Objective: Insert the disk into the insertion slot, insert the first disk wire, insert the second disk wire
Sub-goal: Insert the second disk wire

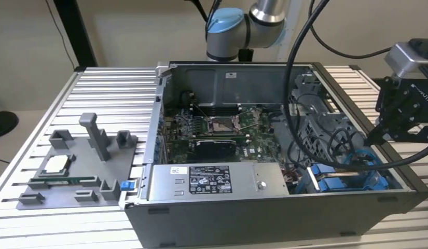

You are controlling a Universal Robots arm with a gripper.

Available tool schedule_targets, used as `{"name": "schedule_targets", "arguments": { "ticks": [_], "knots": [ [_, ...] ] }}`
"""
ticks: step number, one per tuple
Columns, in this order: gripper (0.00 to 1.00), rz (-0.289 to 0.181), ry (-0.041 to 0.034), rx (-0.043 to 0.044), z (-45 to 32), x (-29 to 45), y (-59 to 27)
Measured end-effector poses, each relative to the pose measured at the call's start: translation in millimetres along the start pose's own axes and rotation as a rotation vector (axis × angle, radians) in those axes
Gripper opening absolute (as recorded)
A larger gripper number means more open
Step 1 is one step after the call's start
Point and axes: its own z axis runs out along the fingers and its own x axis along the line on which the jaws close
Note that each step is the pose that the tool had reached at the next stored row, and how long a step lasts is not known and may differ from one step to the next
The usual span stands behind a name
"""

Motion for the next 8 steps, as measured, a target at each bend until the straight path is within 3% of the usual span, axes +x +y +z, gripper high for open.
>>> {"name": "schedule_targets", "arguments": {
  "ticks": [8],
  "knots": [
    [0.0,0.015,-0.0009,0.0013,-0.4,3.1,-0.2]
  ]
}}
